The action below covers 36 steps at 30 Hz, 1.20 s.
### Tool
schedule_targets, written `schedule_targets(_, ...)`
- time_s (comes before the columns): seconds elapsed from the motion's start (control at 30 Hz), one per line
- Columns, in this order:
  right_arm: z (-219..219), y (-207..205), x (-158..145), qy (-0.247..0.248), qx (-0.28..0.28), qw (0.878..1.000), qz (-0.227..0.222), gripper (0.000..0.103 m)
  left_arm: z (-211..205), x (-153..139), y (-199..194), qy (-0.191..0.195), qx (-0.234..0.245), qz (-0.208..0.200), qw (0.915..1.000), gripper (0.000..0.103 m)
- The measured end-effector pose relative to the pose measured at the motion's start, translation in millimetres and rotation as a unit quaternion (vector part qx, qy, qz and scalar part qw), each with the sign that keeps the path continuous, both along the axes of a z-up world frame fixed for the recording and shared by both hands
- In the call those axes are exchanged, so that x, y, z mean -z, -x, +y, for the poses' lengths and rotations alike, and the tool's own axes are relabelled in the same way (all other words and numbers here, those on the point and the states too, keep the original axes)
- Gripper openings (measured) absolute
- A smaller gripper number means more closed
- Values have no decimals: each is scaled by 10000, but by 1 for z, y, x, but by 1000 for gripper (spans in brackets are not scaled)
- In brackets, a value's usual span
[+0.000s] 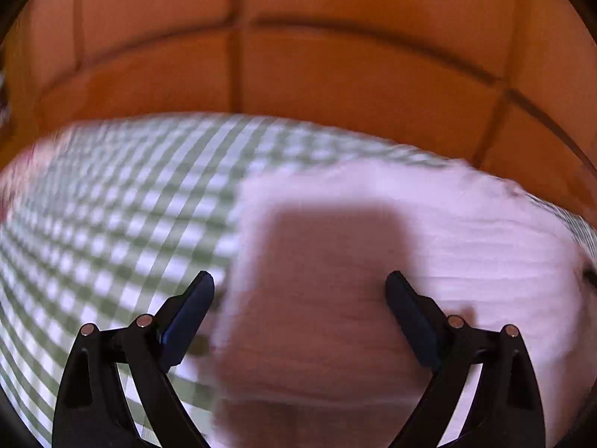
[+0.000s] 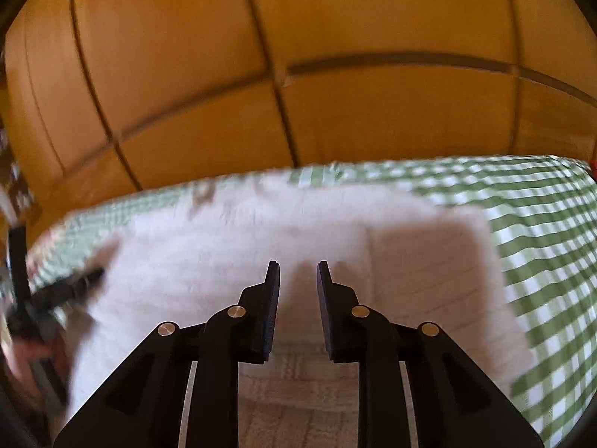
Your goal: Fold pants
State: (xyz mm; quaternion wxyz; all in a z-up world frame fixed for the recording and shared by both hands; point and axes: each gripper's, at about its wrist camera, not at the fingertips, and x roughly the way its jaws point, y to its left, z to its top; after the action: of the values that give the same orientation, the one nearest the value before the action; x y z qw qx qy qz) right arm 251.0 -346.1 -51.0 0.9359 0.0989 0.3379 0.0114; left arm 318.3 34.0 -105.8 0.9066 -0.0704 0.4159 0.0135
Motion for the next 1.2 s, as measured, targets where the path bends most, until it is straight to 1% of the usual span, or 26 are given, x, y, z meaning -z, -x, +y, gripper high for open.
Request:
schedule_targets(0.03, -1, -5, 10, 60, 108, 9997, 196, 19, 9, 4, -1, 171, -153, 95, 9997, 93)
schedule_targets(0.07, -8, -9, 17, -180, 191, 9993, 281, 19, 21, 8, -2, 487, -260, 126, 9984, 93)
schedule_targets(0.1, -16, -10, 20, -413, 293, 9983, 275, 19, 25, 9, -1, 575, -299, 77, 9979, 93)
schedule_targets(0.17, -20, -10, 23, -498, 414, 9977, 215, 19, 21, 9, 0, 385, -300, 59, 9988, 93)
schedule_targets(0.23, -16, -8, 24, -361, 435, 9982, 185, 19, 18, 10, -1, 324, -292, 90, 9990, 94)
schedule_targets(0.3, -14, -8, 25, -345, 425, 9984, 172, 20, 19, 10, -1, 430, -265, 65, 9987, 95)
schedule_targets(0.37, -21, -5, 25, -619, 359, 9973, 133, 21, 24, 6, 6, 636, -193, 36, 9978, 97)
schedule_targets(0.4, -24, -2, 23, -807, 327, 9961, 124, 23, 26, 3, 11, 731, -140, 36, 9972, 97)
schedule_targets(0.43, -25, 3, 18, -954, 318, 9949, 112, 31, 28, 0, 21, 831, -65, 52, 9965, 98)
schedule_targets(0.47, -27, 15, 12, -1171, 299, 9927, 47, 43, 33, -2, 33, 948, 30, 89, 9955, 98)
schedule_targets(0.5, -28, 24, 8, -1311, 273, 9910, -17, 49, 36, 0, 38, 1019, 85, 110, 9947, 98)
schedule_targets(0.53, -28, 41, 2, -1468, 221, 9889, -105, 54, 41, 0, 49, 1120, 175, 101, 9935, 98)
schedule_targets(0.57, -29, 61, -1, -1564, 158, 9875, -142, 54, 46, -2, 64, 1211, 271, 78, 9922, 98)
schedule_targets(0.67, -32, 108, -2, -1657, 94, 9861, -42, 54, 59, -3, 105, 1446, 490, 78, 9882, 98)
schedule_targets(0.77, -41, 157, 0, -1711, 160, 9851, 43, 54, 70, 0, 136, 1617, 675, 115, 9845, 98)
schedule_targets(0.83, -48, 185, 1, -1704, 277, 9850, 67, 54, 77, 1, 158, 1742, 819, 55, 9813, 98)
schedule_targets(0.93, -63, 228, 6, -1830, 437, 9820, 174, 54, 79, 3, 189, 1732, 1111, -39, 9786, 98)
schedule_targets(1.03, -73, 258, 16, -2035, 456, 9775, 331, 54, 78, 3, 215, 1741, 1441, -68, 9741, 100)
schedule_targets(1.13, -78, 280, 28, -2185, 401, 9736, 520, 54, 82, 4, 231, 1874, 1760, -23, 9664, 100)
schedule_targets(1.2, -77, 294, 35, -2360, 323, 9698, 529, 54, 84, 2, 242, 2011, 1939, 10, 9602, 100)
